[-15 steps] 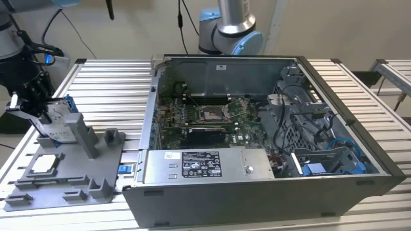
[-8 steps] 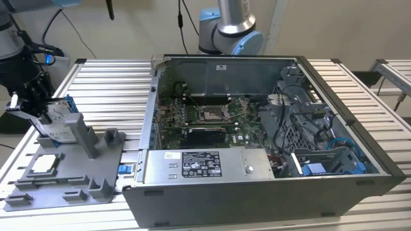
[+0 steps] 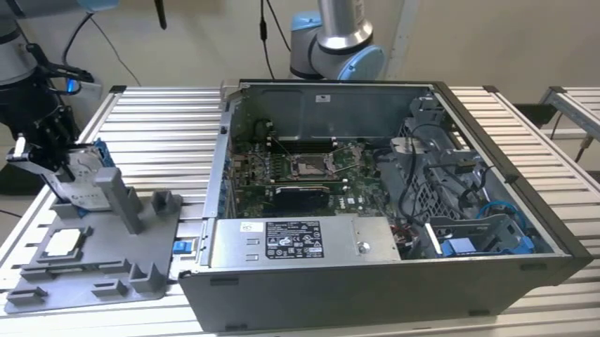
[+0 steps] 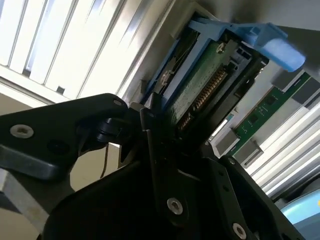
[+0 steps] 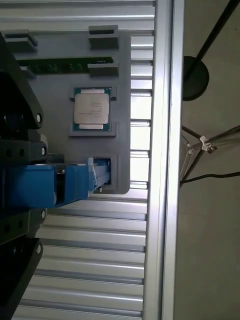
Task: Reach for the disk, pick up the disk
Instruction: 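Pick up the disk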
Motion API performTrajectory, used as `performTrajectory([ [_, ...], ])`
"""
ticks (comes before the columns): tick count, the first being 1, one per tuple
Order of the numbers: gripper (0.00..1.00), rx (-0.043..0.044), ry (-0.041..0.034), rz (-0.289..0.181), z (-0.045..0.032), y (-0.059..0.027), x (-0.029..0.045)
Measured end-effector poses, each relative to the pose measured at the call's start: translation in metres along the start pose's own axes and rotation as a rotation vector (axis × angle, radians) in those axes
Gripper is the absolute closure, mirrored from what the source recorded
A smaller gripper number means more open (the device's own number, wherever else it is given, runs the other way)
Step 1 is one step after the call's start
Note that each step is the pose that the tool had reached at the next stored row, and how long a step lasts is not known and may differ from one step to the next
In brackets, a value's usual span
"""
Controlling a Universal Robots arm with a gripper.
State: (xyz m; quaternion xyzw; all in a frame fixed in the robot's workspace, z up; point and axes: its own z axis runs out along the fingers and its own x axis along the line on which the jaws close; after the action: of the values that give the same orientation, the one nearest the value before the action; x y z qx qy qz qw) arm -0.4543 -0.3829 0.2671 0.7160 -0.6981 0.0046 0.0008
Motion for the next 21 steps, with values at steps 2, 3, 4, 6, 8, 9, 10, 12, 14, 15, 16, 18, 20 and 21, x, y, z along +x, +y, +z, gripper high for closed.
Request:
performTrajectory([
  [2,1.00,0.0005,-0.0214,0.000,0.0000,0.0000,0.0001],
  [3,1.00,0.0006,-0.0252,0.000,0.0000,0.0000,0.0001],
  [4,1.00,0.0007,-0.0255,0.000,0.0000,0.0000,0.0000],
  [6,1.00,0.0009,-0.0257,0.000,0.0001,0.0000,0.0000],
  [8,1.00,0.0009,-0.0257,0.000,0.0001,-0.0001,0.0001],
  [9,1.00,0.0008,-0.0251,0.000,0.0001,0.0000,0.0001],
  [10,1.00,0.0009,-0.0244,0.000,0.0001,-0.0001,0.0002],
  [12,1.00,0.0008,-0.0241,0.000,0.0002,0.0000,0.0001],
  [14,1.00,0.0007,-0.0235,0.000,0.0001,0.0000,0.0001],
  [15,1.00,0.0008,-0.0230,0.000,0.0001,0.0000,0.0001],
  [16,1.00,0.0007,-0.0229,0.000,0.0001,0.0000,0.0001],
  [18,1.00,0.0007,-0.0227,0.000,0.0001,0.0000,0.0001],
  [20,1.00,0.0008,-0.0224,0.000,0.0001,0.0000,0.0001],
  [21,1.00,0.0007,-0.0222,0.000,0.0001,0.0000,0.0001],
])
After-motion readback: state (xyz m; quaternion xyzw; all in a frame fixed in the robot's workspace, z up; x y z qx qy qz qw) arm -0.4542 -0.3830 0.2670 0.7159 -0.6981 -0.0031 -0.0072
